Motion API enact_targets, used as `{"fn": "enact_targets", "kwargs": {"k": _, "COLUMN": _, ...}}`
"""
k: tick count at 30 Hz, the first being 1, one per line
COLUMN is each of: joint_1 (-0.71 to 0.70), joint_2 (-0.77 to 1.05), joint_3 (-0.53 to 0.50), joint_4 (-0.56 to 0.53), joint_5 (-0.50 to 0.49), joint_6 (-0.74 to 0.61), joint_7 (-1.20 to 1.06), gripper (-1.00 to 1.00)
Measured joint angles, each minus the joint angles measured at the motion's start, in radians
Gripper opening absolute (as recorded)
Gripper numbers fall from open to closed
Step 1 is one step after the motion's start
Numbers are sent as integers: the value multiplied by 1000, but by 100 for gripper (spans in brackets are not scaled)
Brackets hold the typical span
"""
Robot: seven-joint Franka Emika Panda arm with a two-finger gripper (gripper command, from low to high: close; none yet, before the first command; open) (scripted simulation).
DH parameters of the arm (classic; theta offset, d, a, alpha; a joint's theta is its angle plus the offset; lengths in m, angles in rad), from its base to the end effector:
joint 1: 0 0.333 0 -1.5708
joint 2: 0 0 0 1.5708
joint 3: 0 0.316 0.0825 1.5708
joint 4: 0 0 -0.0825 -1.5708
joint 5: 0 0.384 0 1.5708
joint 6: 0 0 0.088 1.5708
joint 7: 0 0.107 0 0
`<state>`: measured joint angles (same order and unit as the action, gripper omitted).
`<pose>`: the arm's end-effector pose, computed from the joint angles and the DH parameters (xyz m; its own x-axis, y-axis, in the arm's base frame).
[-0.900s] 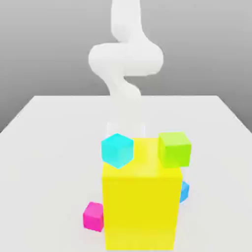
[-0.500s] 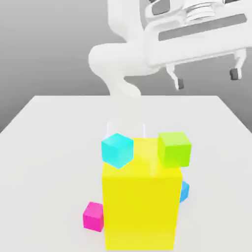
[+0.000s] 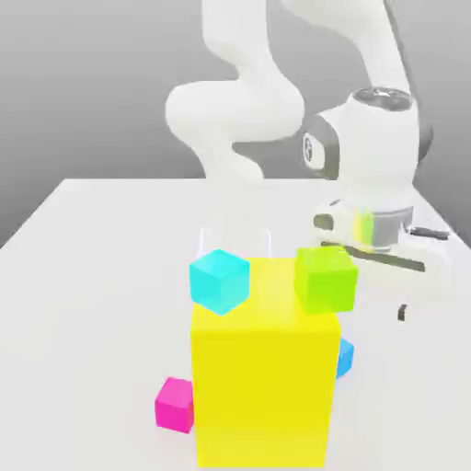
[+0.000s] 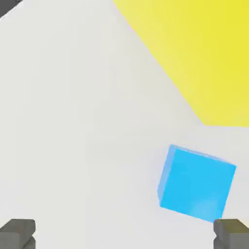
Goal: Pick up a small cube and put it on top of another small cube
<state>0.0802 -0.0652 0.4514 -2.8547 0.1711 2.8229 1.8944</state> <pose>0.3179 0.1728 0.2154 0.0460 -0.9983 -0.0366 -0.9988 -0.0455 -0.0160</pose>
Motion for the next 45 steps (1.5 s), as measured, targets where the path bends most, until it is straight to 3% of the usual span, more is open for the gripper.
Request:
{"fn": "enact_targets", "kwargs": {"k": 7, "joint_1": -64, "joint_2": 107, "joint_3": -46, "joint_4": -28, "joint_5": -259, "joint_6": 101, "joint_7": 300, "gripper": 0}}
{"fn": "enact_targets", "kwargs": {"k": 11, "joint_1": 32, "joint_2": 211, "joint_3": -189, "joint_4": -1, "joint_5": -461, "joint_6": 175, "joint_7": 445, "gripper": 0}}
{"fn": "enact_targets", "kwargs": {"k": 15, "joint_1": 179, "joint_2": 314, "joint_3": -358, "joint_4": 21, "joint_5": -563, "joint_6": 258, "joint_7": 529, "gripper": 0}}
{"fn": "enact_targets", "kwargs": {"k": 16, "joint_1": 207, "joint_2": 335, "joint_3": -387, "joint_4": 24, "joint_5": -572, "joint_6": 275, "joint_7": 539, "gripper": -100}}
{"fn": "enact_targets", "kwargs": {"k": 22, "joint_1": 222, "joint_2": 346, "joint_3": -402, "joint_4": 26, "joint_5": -576, "joint_6": 287, "joint_7": 543, "gripper": -100}}
{"fn": "enact_targets", "kwargs": {"k": 25, "joint_1": 167, "joint_2": 300, "joint_3": -344, "joint_4": 18, "joint_5": -552, "joint_6": 249, "joint_7": 519, "gripper": -100}}
{"fn": "enact_targets", "kwargs": {"k": 30, "joint_1": 70, "joint_2": 172, "joint_3": -199, "joint_4": -13, "joint_5": -356, "joint_6": 154, "joint_7": 370, "gripper": -100}}
{"fn": "enact_targets", "kwargs": {"k": 34, "joint_1": 88, "joint_2": 71, "joint_3": -160, "joint_4": -36, "joint_5": -189, "joint_6": 78, "joint_7": 253, "gripper": -100}}
{"fn": "enact_targets", "kwargs": {"k": 45, "joint_1": 150, "joint_2": -18, "joint_3": -141, "joint_4": 240, "joint_5": -135, "joint_6": -205, "joint_7": -223, "gripper": -100}}
